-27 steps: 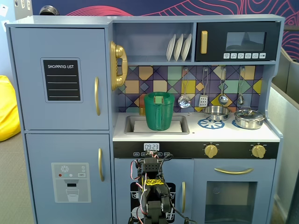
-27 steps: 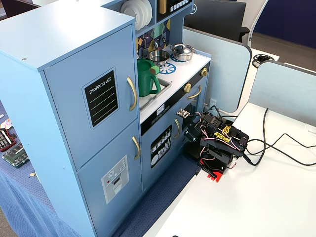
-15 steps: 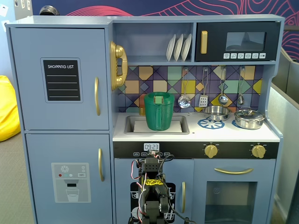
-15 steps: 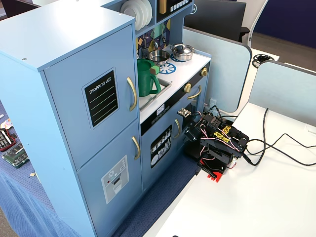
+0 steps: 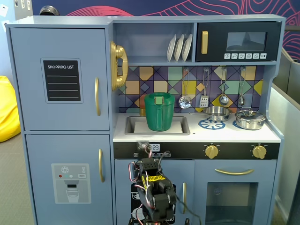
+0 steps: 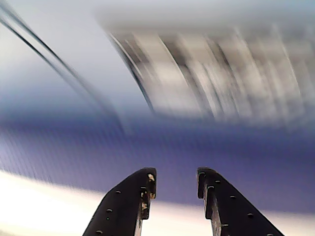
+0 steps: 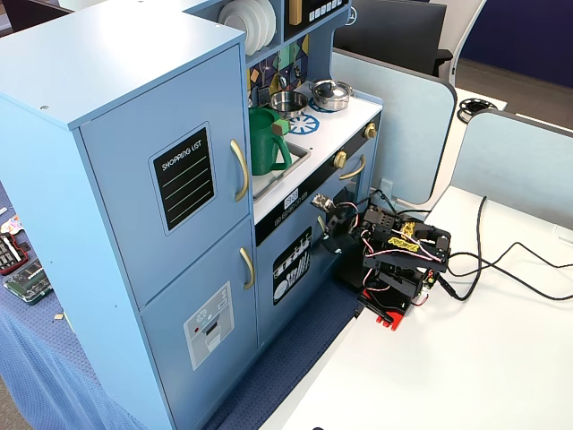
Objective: Open the left cabinet door
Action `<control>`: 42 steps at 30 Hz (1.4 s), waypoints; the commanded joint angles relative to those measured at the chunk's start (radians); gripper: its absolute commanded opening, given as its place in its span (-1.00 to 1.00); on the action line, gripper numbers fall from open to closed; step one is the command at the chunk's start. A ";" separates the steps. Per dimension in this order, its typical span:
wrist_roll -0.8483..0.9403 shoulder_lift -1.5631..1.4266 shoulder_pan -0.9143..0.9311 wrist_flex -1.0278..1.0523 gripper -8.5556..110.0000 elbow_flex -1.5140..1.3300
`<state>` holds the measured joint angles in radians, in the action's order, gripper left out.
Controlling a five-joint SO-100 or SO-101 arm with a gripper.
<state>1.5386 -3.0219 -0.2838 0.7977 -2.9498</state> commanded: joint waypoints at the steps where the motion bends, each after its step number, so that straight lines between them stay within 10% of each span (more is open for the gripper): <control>1: 0.095 0.071 -0.121 -0.242 -0.83 0.173; 42: 0.189 0.729 -0.379 -0.729 -0.67 1.045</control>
<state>1.6997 -2.3424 -0.6642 0.1135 -2.0325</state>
